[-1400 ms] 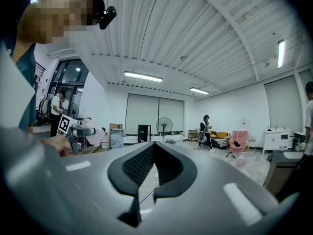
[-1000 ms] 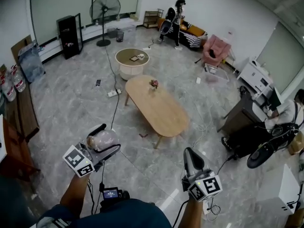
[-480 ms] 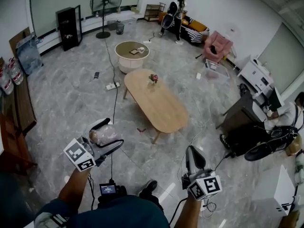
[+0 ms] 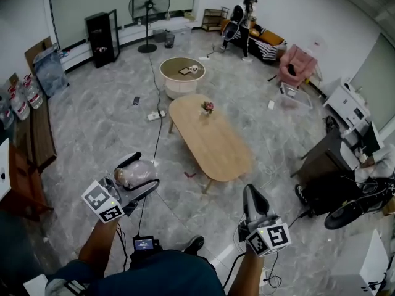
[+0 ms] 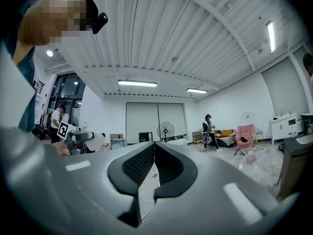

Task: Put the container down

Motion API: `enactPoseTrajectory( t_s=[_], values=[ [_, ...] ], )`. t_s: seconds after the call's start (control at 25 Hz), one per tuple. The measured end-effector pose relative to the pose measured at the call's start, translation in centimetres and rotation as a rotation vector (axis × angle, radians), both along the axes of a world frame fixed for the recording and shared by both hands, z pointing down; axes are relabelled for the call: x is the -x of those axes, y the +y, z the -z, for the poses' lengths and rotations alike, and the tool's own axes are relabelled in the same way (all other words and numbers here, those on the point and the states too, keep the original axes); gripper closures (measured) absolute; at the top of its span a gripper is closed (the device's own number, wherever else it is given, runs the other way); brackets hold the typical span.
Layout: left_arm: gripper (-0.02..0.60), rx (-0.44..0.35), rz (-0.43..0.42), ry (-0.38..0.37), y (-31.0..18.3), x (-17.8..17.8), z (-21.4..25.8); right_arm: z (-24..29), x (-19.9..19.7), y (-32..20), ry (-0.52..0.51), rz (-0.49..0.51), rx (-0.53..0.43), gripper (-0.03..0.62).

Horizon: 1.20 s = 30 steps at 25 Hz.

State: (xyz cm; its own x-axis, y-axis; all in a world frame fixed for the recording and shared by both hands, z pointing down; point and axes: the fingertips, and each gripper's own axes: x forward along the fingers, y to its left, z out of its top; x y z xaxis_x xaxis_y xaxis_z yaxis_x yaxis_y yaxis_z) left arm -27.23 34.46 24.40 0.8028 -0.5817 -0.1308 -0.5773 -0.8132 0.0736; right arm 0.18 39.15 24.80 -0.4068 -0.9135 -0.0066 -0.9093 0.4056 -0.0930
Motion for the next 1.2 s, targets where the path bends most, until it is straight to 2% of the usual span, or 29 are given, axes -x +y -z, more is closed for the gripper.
enactPoseTrajectory(
  t_s=[0.32,0.56,0.96,1.2],
  values=[
    [0.181,-0.005,0.091,-0.010,-2.8,-5.6,0.6,0.3,-6.3,-5.2,-0.026,0.078,-0.019,0.583],
    [0.181,0.001,0.116,0.000,-3.9,-9.6,1.1,0.1,-10.1,-7.2,-0.049,0.115,-0.026,0.583],
    [0.181,0.004,0.075,-0.013,-6.2,-14.6,0.7,-1.5,-14.3,-8.4,-0.079,0.085,-0.006,0.583],
    [0.181,0.013,0.018,-0.002,-9.2,-16.5,0.3,-1.6,-16.0,-9.5,-0.073,0.021,-0.001,0.583]
  ],
)
